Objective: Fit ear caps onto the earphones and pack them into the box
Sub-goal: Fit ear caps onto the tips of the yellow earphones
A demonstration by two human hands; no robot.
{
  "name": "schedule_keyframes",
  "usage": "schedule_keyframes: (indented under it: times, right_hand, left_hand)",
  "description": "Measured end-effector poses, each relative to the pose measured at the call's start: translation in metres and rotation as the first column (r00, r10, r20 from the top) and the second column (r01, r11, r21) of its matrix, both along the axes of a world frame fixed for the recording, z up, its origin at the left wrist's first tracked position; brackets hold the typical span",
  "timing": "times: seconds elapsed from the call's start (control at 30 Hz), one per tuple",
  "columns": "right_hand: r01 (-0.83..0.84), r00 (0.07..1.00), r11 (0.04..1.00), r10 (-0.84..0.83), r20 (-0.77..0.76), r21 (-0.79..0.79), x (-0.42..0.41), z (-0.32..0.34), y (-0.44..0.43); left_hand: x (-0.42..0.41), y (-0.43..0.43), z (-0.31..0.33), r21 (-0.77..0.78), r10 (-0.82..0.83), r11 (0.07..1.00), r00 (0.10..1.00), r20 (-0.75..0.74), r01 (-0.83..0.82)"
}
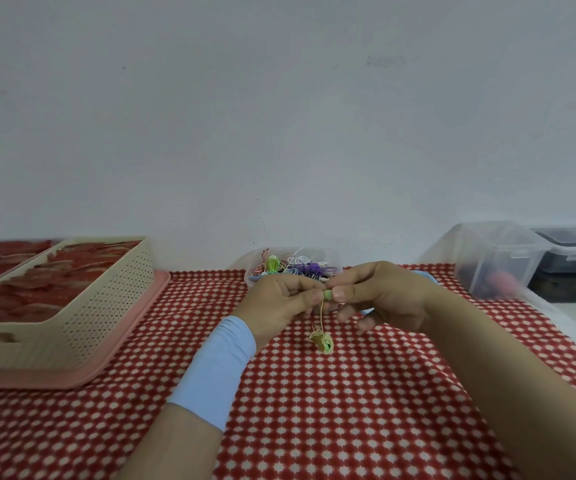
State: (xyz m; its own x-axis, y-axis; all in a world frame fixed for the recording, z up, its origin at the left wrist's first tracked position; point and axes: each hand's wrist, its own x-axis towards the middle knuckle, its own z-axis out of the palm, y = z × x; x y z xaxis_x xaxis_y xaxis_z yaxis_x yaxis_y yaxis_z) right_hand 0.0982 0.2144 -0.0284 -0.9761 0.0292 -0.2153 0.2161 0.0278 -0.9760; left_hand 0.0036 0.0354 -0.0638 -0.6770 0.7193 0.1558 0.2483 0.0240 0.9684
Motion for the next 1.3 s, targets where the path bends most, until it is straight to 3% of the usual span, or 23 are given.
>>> schedule_keyframes:
  times: [0.33, 0.43, 0.73, 0.87, 0.93, 1.13, 1.3]
  right_hand:
    - [0.035, 0.999, 0.998, -0.034, -0.021, 0.044, 0.003, 0.005, -0.004]
    - [0.066, 0.995, 0.997, -0.064, -0.075, 0.027, 0.002, 0.002, -0.007]
    - [0.151, 0.96, 0.92, -0.049, -0.277, 0.363, 0.004, 0.008, -0.002]
    - [0.222, 0.938, 0.897, -0.09, -0.336, 0.382, 0.0, 0.003, -0.007]
    - [0.185, 0.951, 0.917, -0.076, -0.3, 0.354, 0.002, 0.004, -0.005]
    - [0.045, 0.993, 0.998, -0.04, -0.114, 0.039, 0.005, 0.002, 0.002]
    - [0.068, 0.996, 0.998, -0.067, -0.056, 0.017, 0.0, -0.003, -0.001]
  left_hand:
    - [0.0, 0.0, -0.001, 0.003, 0.014, 1.0, 0.999, 0.029, -0.014]
    - [-0.003, 0.001, -0.003, 0.056, 0.047, 0.997, 0.994, 0.096, -0.052]
    - [-0.006, 0.005, -0.003, 0.007, 0.103, 0.995, 0.992, 0.072, -0.104]
    - [-0.007, 0.005, -0.003, -0.011, 0.109, 0.994, 0.992, 0.055, -0.109]
    - [-0.007, 0.004, -0.003, -0.013, 0.085, 0.996, 0.994, 0.074, -0.084]
    - [-0.004, -0.002, 0.003, 0.041, 0.008, 0.999, 0.99, 0.141, -0.014]
    - [-0.005, -0.002, 0.002, -0.012, 0.024, 1.0, 0.999, 0.045, -0.023]
